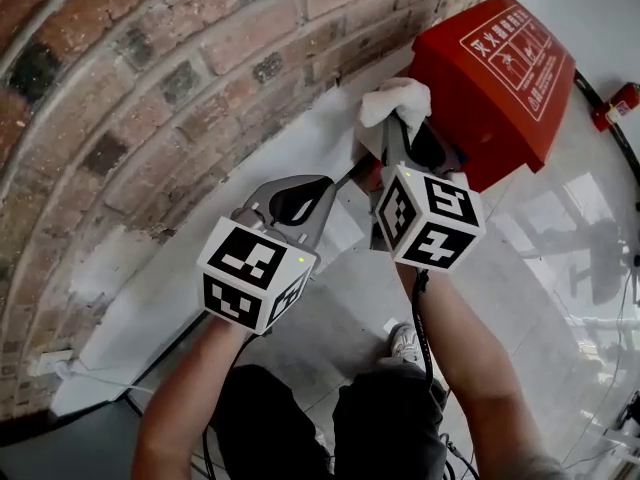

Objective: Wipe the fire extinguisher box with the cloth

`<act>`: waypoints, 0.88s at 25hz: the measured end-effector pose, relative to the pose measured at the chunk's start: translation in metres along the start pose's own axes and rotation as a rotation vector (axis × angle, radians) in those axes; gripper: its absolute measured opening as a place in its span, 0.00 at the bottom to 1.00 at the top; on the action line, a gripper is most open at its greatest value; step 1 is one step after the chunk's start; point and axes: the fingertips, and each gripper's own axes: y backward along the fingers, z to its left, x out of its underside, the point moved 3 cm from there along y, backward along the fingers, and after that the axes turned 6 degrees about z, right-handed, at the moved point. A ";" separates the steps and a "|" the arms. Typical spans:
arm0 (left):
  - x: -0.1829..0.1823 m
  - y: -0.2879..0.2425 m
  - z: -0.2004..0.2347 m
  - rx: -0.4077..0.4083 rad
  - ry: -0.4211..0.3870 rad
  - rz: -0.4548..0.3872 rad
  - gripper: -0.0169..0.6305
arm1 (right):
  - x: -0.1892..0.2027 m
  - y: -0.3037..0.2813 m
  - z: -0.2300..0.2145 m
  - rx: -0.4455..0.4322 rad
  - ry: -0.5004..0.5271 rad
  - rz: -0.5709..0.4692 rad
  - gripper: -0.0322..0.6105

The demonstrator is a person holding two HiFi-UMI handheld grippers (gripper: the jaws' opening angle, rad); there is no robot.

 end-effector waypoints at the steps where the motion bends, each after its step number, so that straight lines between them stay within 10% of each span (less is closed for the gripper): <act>1: 0.004 0.001 0.000 -0.003 0.005 0.004 0.03 | 0.008 -0.005 0.001 0.001 0.008 0.019 0.22; 22: 0.083 -0.054 -0.065 0.146 -0.031 0.154 0.03 | 0.138 0.083 -0.112 0.138 0.058 0.265 0.22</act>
